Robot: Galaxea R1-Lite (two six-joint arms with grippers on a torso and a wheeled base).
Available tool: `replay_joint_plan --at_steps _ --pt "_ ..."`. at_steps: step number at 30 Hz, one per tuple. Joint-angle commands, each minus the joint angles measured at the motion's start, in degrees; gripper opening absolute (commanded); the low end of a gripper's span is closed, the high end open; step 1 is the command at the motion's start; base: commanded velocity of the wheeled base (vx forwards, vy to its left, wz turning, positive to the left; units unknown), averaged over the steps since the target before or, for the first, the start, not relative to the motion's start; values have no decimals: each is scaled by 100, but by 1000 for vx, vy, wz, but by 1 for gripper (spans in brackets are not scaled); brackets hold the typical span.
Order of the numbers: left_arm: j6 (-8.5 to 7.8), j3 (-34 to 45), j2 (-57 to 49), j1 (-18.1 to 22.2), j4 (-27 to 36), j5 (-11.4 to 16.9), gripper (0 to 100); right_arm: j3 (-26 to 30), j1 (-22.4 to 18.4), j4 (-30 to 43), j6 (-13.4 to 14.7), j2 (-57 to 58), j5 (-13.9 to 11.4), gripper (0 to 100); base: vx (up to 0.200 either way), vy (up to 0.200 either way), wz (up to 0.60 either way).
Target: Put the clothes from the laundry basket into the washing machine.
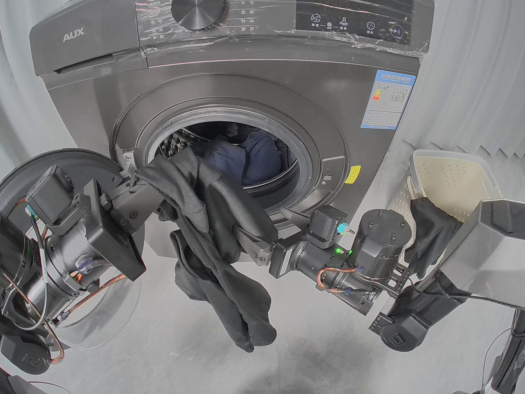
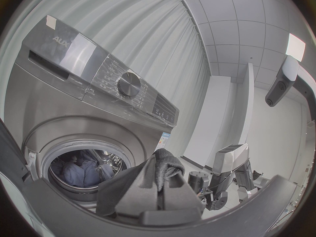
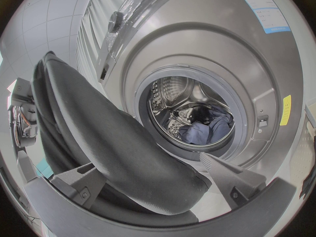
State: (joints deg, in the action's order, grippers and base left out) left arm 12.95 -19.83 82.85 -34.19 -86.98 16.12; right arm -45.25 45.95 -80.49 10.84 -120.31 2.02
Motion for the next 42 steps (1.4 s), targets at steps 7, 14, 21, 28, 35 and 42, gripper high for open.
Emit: replay_joint_plan --at_steps 7,14,21,28,35,42 --pt "-3 32 -76 -70 -3 6 0 -362 -112 -80 -73 -502 -27 100 0 0 0" --pt "6 32 -76 -105 -3 6 0 -766 -59 -309 -117 -836 -71 100 0 0 0" --pt "24 32 3 -61 6 -21 0 -722 -68 -344 -108 -731 -62 0 0 0 0" --pt "33 15 -23 -43 14 6 0 -168 -95 -344 -117 -247 -35 0 0 0 0" --pt "33 59 -5 -8 14 -3 0 52 -103 -300 -117 78 -9 100 0 0 0" --pt "33 67 3 -17 23 -3 0 342 -209 -283 -117 464 -9 100 0 0 0"
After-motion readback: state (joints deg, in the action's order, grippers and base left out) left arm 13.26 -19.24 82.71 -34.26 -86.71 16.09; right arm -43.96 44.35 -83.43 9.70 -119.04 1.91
